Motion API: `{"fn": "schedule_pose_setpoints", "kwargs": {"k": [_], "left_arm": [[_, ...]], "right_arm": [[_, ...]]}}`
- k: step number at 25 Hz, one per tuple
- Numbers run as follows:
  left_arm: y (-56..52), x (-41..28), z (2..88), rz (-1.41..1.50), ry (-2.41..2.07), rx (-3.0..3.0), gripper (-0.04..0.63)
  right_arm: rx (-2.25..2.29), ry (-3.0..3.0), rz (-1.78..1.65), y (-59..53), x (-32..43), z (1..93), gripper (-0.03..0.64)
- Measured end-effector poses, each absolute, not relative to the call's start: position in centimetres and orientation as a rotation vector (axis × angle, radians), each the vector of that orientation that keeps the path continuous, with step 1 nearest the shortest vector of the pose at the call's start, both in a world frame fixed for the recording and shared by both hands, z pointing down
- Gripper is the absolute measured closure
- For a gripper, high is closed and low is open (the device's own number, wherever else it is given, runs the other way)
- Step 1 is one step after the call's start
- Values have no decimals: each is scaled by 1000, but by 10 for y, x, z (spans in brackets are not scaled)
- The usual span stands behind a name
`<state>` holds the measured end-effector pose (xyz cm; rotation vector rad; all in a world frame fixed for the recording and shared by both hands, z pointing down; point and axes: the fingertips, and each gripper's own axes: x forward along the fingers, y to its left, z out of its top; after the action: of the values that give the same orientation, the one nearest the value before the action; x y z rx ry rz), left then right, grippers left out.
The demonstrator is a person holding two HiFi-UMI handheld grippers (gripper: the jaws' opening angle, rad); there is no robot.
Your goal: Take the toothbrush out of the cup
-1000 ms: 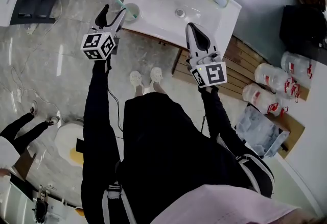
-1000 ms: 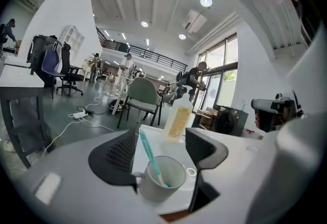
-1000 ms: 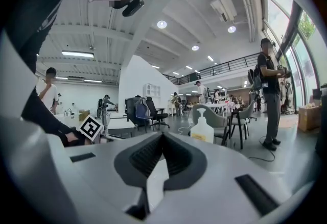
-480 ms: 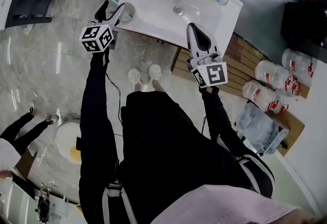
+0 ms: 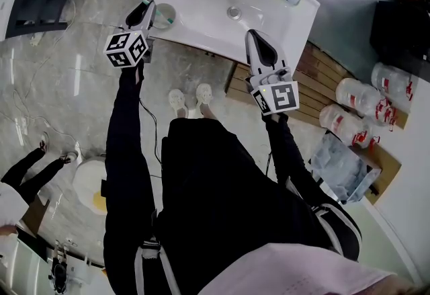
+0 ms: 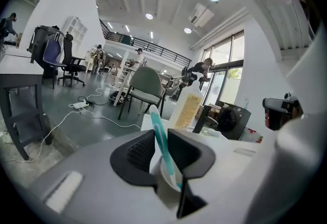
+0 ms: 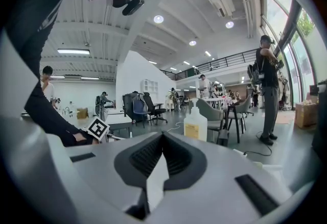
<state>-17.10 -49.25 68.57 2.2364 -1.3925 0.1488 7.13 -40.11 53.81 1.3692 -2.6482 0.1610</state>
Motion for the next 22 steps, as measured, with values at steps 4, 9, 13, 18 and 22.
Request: {"fn": "schedule_pose_setpoints", "kwargs": {"k": [4, 9, 13, 18, 22], "left_arm": [[-494, -170, 678, 118, -1372, 2250, 522], [-488, -170, 658, 102, -1369, 2300, 535], [-481, -172, 634, 57, -1377, 2338, 537], [-457, -176, 565, -69, -1412, 2430, 537], [-414, -171, 497, -184, -1421, 2515, 537]], "right_arm": [[1371, -2642, 153, -401, 72, 535, 617], [1369, -2642, 133, -394, 72, 525, 617], [1374, -2649, 107, -391, 73, 512, 617], [1379, -2681, 72, -379, 68, 487, 617], [1360, -2723, 71, -359, 61, 465, 617]]}}
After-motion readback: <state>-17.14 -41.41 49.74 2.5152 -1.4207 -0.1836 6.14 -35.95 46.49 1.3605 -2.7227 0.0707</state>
